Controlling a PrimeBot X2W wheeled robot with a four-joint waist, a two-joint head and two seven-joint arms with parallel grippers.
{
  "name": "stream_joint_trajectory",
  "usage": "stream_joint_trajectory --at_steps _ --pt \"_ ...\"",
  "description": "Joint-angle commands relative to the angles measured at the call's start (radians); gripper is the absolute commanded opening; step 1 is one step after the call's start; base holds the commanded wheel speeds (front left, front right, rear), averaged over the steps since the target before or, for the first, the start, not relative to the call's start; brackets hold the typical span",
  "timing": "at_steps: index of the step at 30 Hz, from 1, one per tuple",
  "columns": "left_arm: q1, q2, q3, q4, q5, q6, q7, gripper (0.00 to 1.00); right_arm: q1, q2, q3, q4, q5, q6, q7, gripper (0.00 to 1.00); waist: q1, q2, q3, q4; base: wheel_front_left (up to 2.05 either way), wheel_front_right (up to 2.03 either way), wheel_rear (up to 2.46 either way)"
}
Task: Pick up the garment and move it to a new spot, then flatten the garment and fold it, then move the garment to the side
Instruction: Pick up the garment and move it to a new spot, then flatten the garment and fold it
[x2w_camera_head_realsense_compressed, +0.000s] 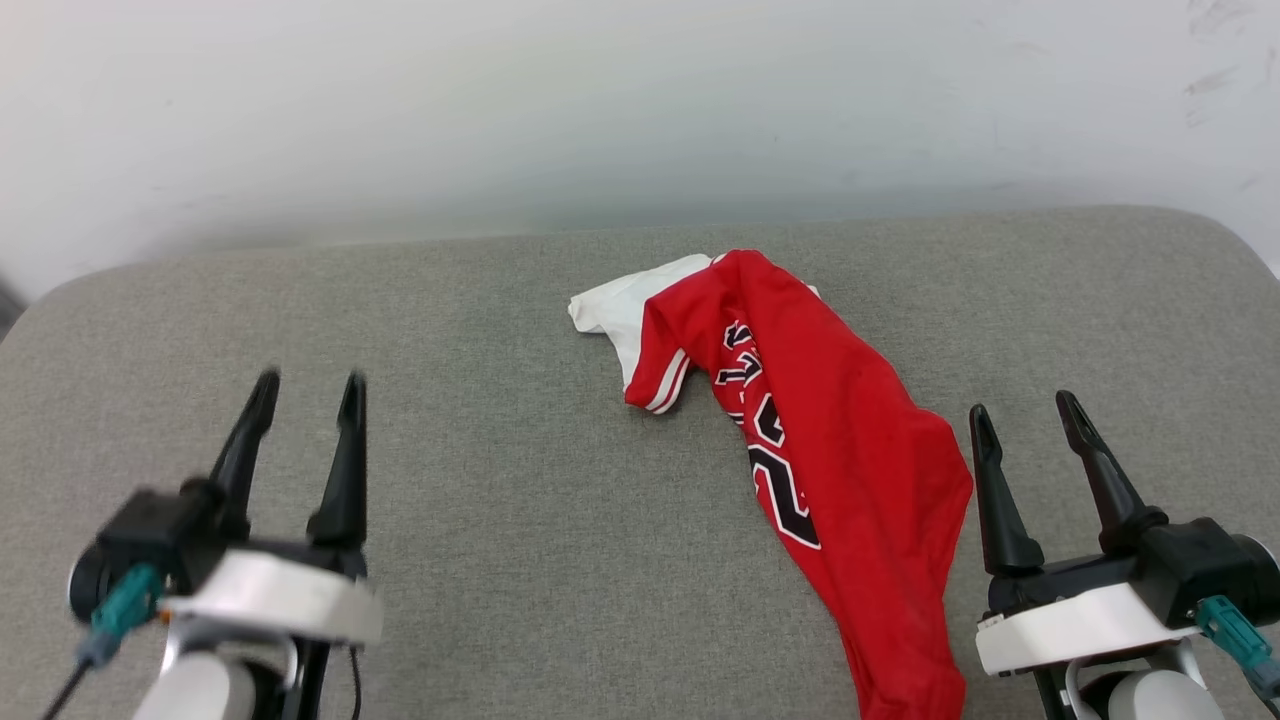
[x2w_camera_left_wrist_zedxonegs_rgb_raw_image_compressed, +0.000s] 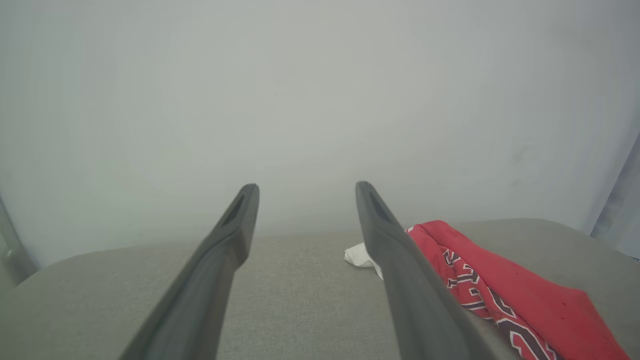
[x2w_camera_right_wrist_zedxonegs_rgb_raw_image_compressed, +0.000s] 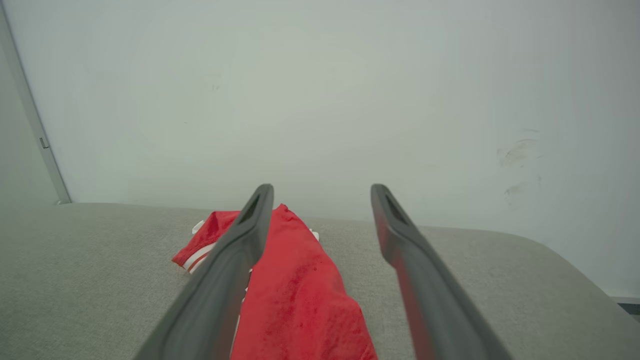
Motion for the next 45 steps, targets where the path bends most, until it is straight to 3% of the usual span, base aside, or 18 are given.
stream_joint_trajectory --at_steps 1,4,11,19,23,27,30,34,39,45 --pt "0.022 -0.007 0.006 -0.003 0.006 0.004 -0.003 1.0 0.012 0.0 0.0 -0.002 -0.003 -0.001 -0.002 1.0 0.0 -0.0001 0.0 0.0 0.0 0.0 0.0" --pt "0.114 -0.044 0.066 -0.019 0.039 0.005 -0.003 1.0 0.016 0.0 0.001 -0.004 0.004 -0.001 -0.002 1.0 0.0 -0.0001 -0.001 -0.001 0.0 0.0 0.0" --pt "0.215 -0.158 0.155 -0.027 0.098 -0.059 -0.003 1.0 0.012 0.0 0.009 -0.007 0.003 -0.001 -0.002 1.0 0.0 -0.0001 0.007 -0.004 0.0 0.0 0.0" --pt "0.173 -0.201 0.173 0.017 0.129 -0.131 -0.003 1.0 -0.008 0.0 0.018 -0.017 0.0 -0.001 -0.002 1.0 0.0 -0.0001 0.037 -0.03 0.0 0.0 0.0" --pt "0.092 -0.174 0.144 0.051 0.109 -0.164 0.032 1.0 -0.027 0.0 0.026 -0.03 -0.009 -0.001 -0.002 1.0 0.0 -0.0001 0.08 -0.051 0.0 0.0 0.0" --pt "-0.05 -0.125 0.074 0.08 0.112 -0.183 0.144 1.0 -0.046 0.0 0.018 -0.046 -0.016 -0.001 -0.002 1.0 0.0 -0.0001 0.147 -0.073 0.0 0.0 0.0" --pt "-0.178 -0.106 0.007 0.121 0.04 -0.194 0.27 1.0 -0.06 0.0 0.021 -0.057 -0.007 -0.001 -0.002 1.0 0.0 -0.0001 0.187 -0.092 0.0 0.0 0.0" --pt "-0.391 -0.042 -0.075 0.171 -0.067 -0.195 0.474 1.0 -0.088 0.001 0.029 -0.067 0.01 -0.001 -0.002 1.0 0.0 -0.0001 0.259 -0.123 0.0 0.0 0.0" --pt "-0.649 0.036 -0.135 0.272 -0.162 -0.196 0.653 1.0 -0.118 0.001 0.048 -0.073 0.035 -0.001 -0.002 1.0 0.0 -0.0001 0.341 -0.168 0.0 0.0 0.0" --pt "-0.876 0.112 -0.222 0.414 -0.255 -0.196 1.003 1.0 -0.145 0.001 0.055 -0.083 0.07 -0.001 -0.002 1.0 0.0 -0.0001 0.427 -0.214 0.0 0.0 0.0"
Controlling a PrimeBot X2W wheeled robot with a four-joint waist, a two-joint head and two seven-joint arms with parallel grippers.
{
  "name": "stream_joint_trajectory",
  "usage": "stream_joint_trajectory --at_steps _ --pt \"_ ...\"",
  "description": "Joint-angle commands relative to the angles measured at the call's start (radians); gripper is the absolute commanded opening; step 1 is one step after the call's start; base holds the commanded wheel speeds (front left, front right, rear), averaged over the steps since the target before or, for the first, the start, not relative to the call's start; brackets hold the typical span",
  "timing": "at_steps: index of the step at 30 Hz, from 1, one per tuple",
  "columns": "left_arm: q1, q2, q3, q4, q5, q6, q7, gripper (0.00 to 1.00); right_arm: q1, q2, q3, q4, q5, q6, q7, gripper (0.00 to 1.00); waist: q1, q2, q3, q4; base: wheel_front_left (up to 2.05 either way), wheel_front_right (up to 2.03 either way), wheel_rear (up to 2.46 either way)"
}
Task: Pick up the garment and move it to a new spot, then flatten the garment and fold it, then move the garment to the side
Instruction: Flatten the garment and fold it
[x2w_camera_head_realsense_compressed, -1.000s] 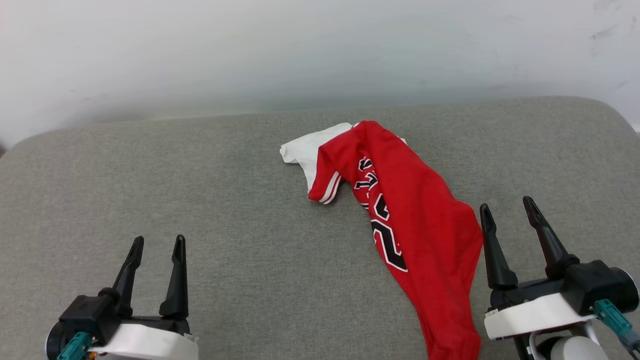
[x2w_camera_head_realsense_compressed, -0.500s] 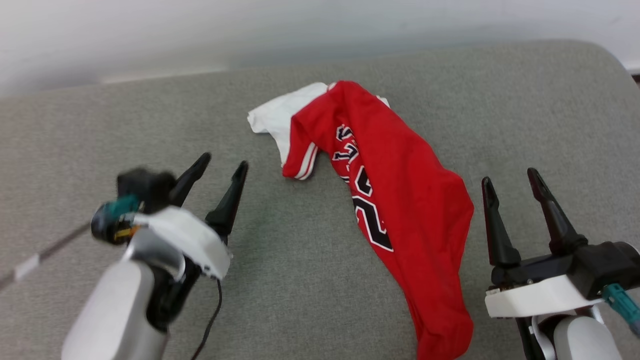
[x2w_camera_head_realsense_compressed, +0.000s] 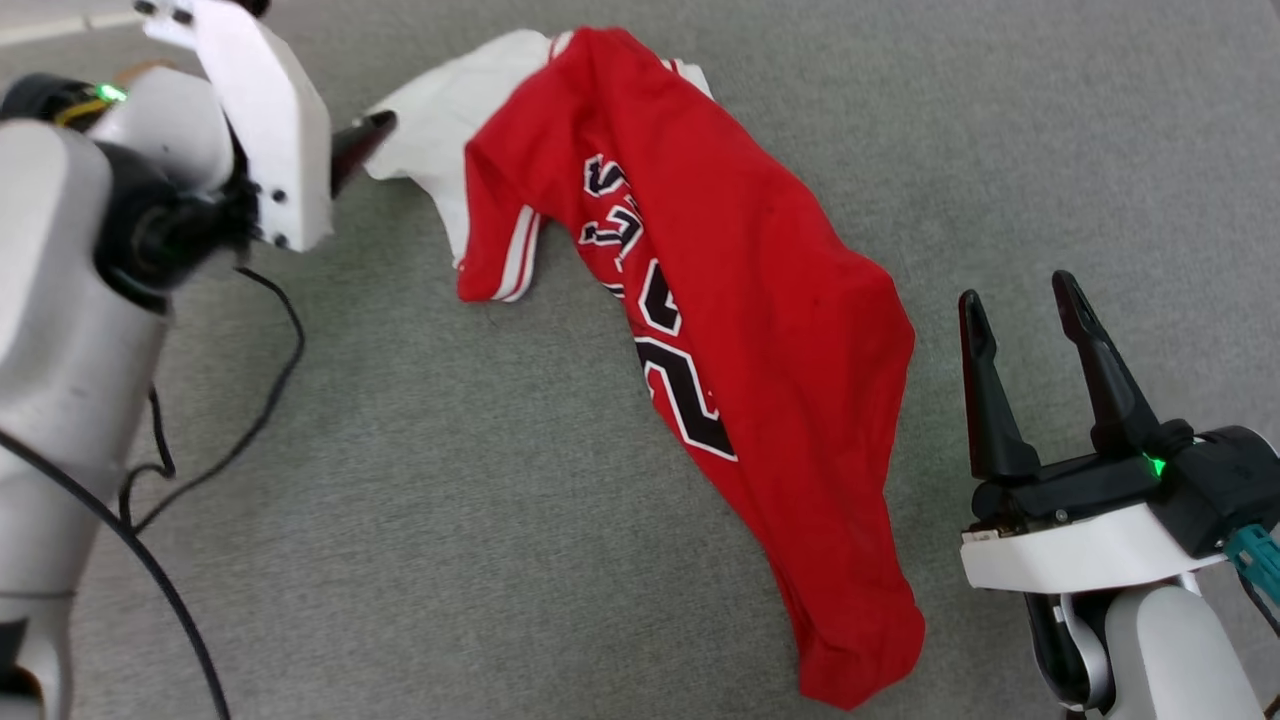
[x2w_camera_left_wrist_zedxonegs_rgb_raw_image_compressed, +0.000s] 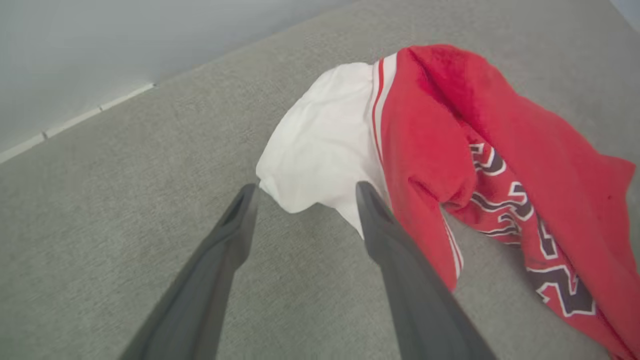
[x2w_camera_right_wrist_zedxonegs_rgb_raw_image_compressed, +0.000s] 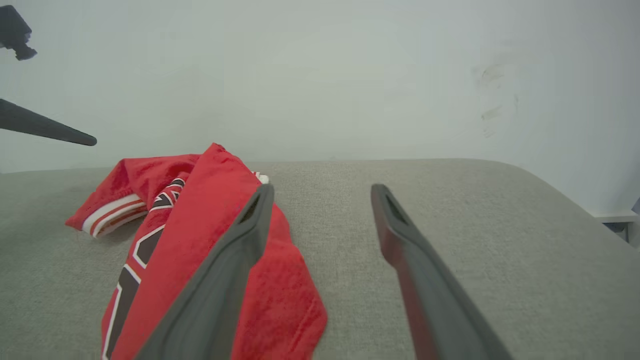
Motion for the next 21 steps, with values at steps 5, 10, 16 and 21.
stream_joint_trajectory --at_steps 5,10,16,21 --pt "-0.103 0.031 -0.031 0.081 -0.001 0.0 0.131 1.0 -0.029 0.001 0.017 -0.009 0.02 -0.001 -0.002 1.0 -0.0002 0.0 0.095 -0.061 0.0 0.0 0.0" --pt "-0.148 0.029 -0.049 0.145 0.011 0.008 0.186 1.0 -0.042 0.001 0.018 -0.014 0.038 -0.001 -0.002 1.0 -0.0002 0.0 0.134 -0.079 0.0 0.0 0.0" --pt "-0.122 0.029 -0.111 0.19 0.012 0.001 0.22 0.0 -0.047 0.001 0.009 -0.011 0.04 -0.001 -0.002 1.0 -0.0002 0.0 0.144 -0.076 0.0 0.0 0.0" --pt "-0.099 0.062 -0.107 0.131 -0.031 0.0 -0.036 0.0 -0.033 0.001 -0.004 0.01 0.005 -0.001 -0.002 1.0 -0.0002 0.0 0.053 -0.016 0.0 0.0 0.0"
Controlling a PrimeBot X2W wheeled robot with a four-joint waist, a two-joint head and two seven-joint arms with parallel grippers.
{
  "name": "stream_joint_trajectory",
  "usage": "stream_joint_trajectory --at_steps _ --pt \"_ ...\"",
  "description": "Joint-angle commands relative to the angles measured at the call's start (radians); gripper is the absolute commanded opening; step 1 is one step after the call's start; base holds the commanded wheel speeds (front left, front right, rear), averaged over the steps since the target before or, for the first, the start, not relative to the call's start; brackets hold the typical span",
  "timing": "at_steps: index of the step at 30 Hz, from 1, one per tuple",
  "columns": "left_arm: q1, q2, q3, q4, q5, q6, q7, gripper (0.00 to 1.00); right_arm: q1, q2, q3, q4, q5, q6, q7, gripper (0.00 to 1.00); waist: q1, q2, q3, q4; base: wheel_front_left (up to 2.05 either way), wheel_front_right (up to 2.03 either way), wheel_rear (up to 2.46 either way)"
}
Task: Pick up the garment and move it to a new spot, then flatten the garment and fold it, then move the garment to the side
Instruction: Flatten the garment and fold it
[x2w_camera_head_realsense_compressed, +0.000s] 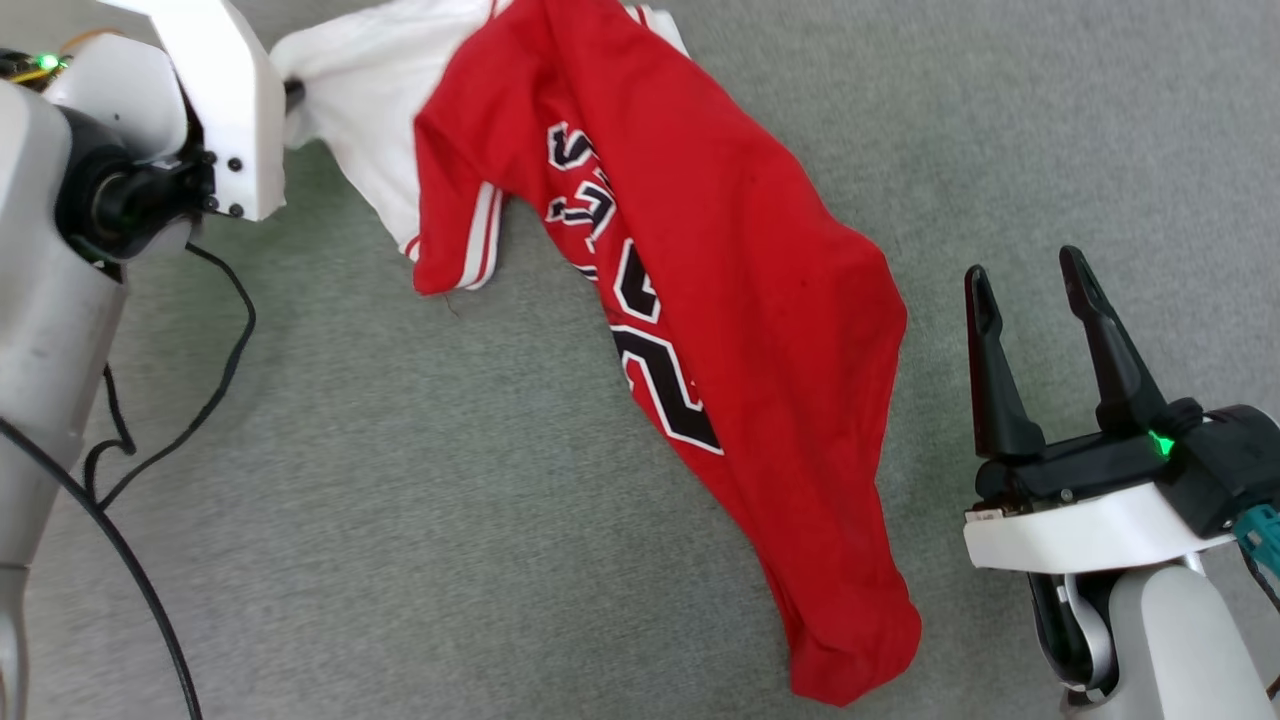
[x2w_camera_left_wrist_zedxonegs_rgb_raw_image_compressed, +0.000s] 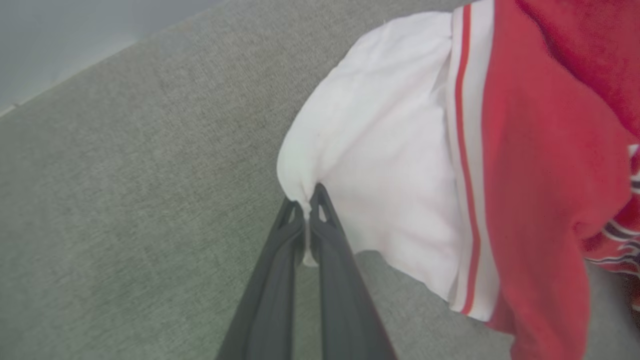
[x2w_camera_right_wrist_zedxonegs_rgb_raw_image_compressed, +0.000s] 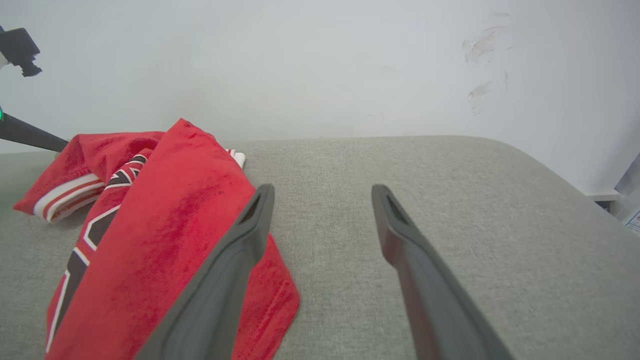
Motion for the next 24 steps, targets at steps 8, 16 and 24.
stream_joint_trajectory --at_steps 8,16,24 --pt "0.109 0.049 0.033 -0.073 -0.073 -0.001 -0.261 0.0 0.055 0.0 -0.004 0.036 -0.048 -0.001 -0.002 1.0 -0.0001 0.0 -0.193 0.126 0.0 0.0 0.0" --pt "0.346 0.133 0.08 -0.238 -0.144 0.001 -0.433 0.0 0.114 0.0 -0.003 0.065 -0.062 -0.001 -0.002 1.0 -0.0001 0.0 -0.32 0.2 0.0 0.0 0.0" --pt "0.701 0.17 0.054 -0.455 -0.162 0.036 -0.552 0.0 0.171 0.001 -0.018 0.081 -0.072 -0.001 -0.002 1.0 -0.0001 0.0 -0.386 0.251 0.0 0.0 0.0"
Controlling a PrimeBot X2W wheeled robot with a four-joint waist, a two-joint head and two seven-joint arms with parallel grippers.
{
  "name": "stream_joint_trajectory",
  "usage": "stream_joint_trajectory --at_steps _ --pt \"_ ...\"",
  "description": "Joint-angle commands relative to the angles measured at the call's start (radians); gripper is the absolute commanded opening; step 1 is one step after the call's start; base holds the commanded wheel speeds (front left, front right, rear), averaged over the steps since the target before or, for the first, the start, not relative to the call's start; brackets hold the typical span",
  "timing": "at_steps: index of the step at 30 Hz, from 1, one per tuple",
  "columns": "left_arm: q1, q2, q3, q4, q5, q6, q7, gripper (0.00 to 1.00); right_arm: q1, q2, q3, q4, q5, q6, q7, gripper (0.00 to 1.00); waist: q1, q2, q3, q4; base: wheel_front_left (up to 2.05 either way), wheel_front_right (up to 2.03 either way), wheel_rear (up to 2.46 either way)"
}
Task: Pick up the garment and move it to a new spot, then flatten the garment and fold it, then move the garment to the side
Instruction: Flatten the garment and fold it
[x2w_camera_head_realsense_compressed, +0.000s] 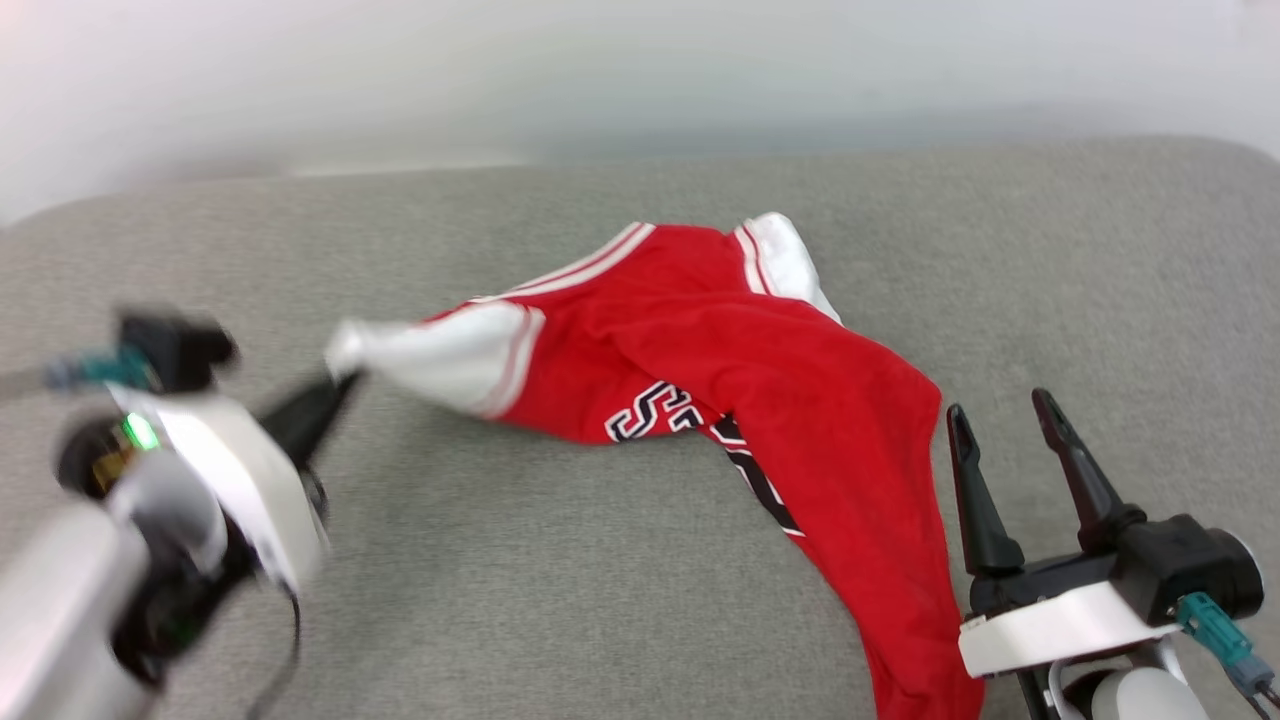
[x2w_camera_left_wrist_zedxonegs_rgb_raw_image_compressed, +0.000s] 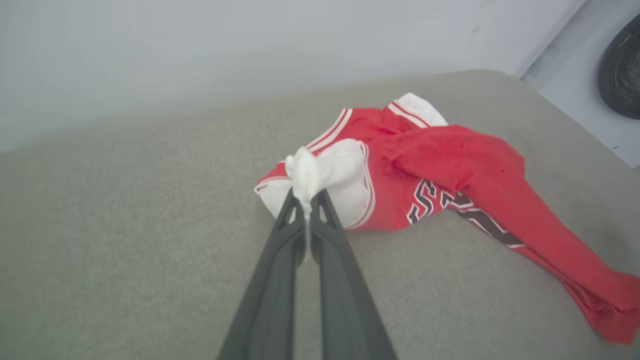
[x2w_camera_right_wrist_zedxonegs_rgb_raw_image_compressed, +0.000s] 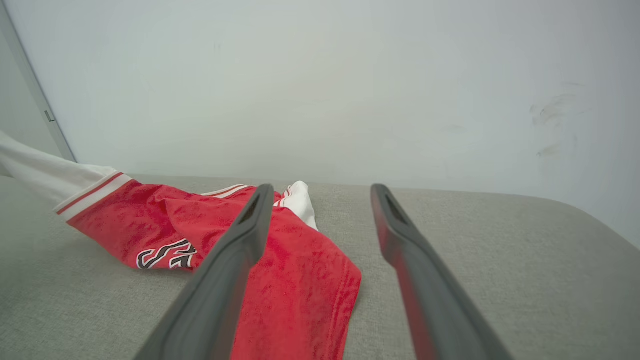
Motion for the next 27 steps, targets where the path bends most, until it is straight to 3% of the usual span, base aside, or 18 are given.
stream_joint_trajectory --at_steps 1,6,7,11,12,13,14,19,23,27 --pt "0.023 -0.002 -0.006 -0.01 0.005 0.001 -0.008 0.0 0.014 0.001 -0.002 0.004 -0.008 -0.001 -0.002 1.0 0.0001 0.0 -0.022 0.022 0.0 0.0 0.0" --pt "0.178 0.017 -0.094 -0.036 0.047 -0.01 -0.027 0.0 0.017 0.0 -0.003 0.012 -0.014 -0.001 -0.002 1.0 0.0001 0.0 -0.039 0.038 0.0 0.0 0.0" --pt "0.237 0.01 -0.159 -0.001 0.09 -0.015 -0.03 0.0 0.018 0.001 -0.002 0.018 -0.016 -0.001 -0.002 1.0 0.0001 0.0 -0.046 0.043 0.0 0.0 0.0" --pt "0.255 0.003 -0.227 0.08 0.177 -0.017 -0.052 0.0 0.017 0.001 -0.003 0.025 -0.017 -0.001 -0.002 1.0 0.0001 0.0 -0.056 0.047 0.0 0.0 0.0" --pt "0.255 -0.004 -0.239 0.099 0.195 -0.018 -0.062 0.13 0.02 0.0 -0.002 0.027 -0.017 -0.001 -0.002 1.0 0.0001 0.0 -0.059 0.047 0.0 0.0 0.0" --pt "0.249 -0.009 -0.245 0.117 0.216 -0.017 -0.076 0.78 0.022 0.0 -0.001 0.029 -0.017 -0.001 -0.002 1.0 0.0001 0.0 -0.062 0.048 0.0 0.0 0.0" --pt "0.242 -0.018 -0.248 0.132 0.229 -0.011 -0.094 1.0 0.024 0.0 0.0 0.03 -0.018 -0.001 -0.002 1.0 0.0001 0.0 -0.066 0.048 0.0 0.0 0.0" --pt "0.219 -0.057 -0.21 0.162 0.252 0.021 -0.221 1.0 0.027 0.001 -0.004 0.029 -0.025 -0.001 -0.002 1.0 0.0001 0.0 -0.082 0.054 0.0 0.0 0.0" --pt "0.215 -0.099 -0.143 0.129 0.252 0.079 -0.37 1.0 0.032 0.001 -0.021 0.02 -0.03 -0.001 -0.002 1.0 0.0001 0.0 -0.094 0.064 0.0 0.0 0.0" --pt "0.239 -0.147 -0.04 0.053 0.261 0.158 -0.438 1.0 0.034 0.001 -0.032 0.007 -0.043 -0.001 -0.002 1.0 0.0001 0.0 -0.093 0.081 0.0 0.0 0.0"
